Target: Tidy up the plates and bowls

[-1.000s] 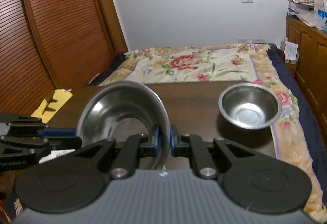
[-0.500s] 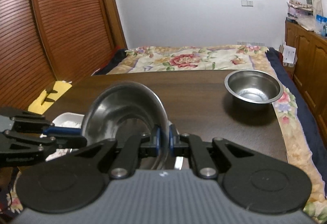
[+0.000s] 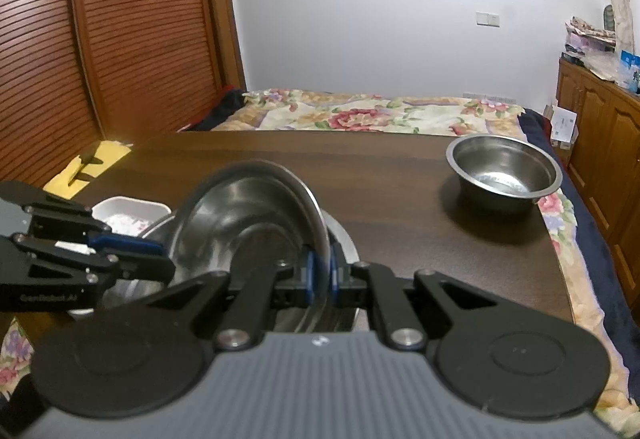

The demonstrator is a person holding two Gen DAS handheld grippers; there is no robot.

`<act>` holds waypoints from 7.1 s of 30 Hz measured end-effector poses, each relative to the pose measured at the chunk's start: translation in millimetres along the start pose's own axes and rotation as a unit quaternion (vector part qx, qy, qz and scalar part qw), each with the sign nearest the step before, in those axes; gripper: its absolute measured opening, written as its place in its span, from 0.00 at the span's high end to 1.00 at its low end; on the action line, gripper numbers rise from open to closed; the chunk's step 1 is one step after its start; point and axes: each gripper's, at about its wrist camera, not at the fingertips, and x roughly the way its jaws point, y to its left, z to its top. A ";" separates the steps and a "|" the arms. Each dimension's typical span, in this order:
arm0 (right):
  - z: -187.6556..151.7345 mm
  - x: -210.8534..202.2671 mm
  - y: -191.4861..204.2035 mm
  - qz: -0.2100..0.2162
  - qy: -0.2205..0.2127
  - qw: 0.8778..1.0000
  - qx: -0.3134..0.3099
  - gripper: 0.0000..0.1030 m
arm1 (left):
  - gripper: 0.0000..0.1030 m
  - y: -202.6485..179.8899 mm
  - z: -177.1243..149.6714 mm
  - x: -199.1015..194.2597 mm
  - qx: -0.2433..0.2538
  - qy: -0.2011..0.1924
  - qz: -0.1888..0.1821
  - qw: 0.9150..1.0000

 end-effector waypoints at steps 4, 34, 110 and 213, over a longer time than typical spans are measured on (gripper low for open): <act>-1.9 0.2 5.4 -0.002 0.001 1.000 -0.014 0.92 | 0.84 2.0 -1.2 -1.4 -0.010 -0.005 -0.010 1.000; -2.6 -3.5 25.5 -0.008 -0.033 0.996 -0.084 0.65 | 0.84 1.3 -2.6 -3.7 -0.011 -0.015 -0.005 1.000; 33.9 24.2 -147.1 -0.130 -0.052 0.985 0.100 0.33 | 0.37 -47.3 168.0 120.6 0.016 -0.029 -0.064 0.997; 48.5 -34.7 -44.0 0.003 -0.071 0.991 0.109 0.88 | 0.83 -7.1 101.1 -24.3 -0.007 -0.055 -0.052 0.997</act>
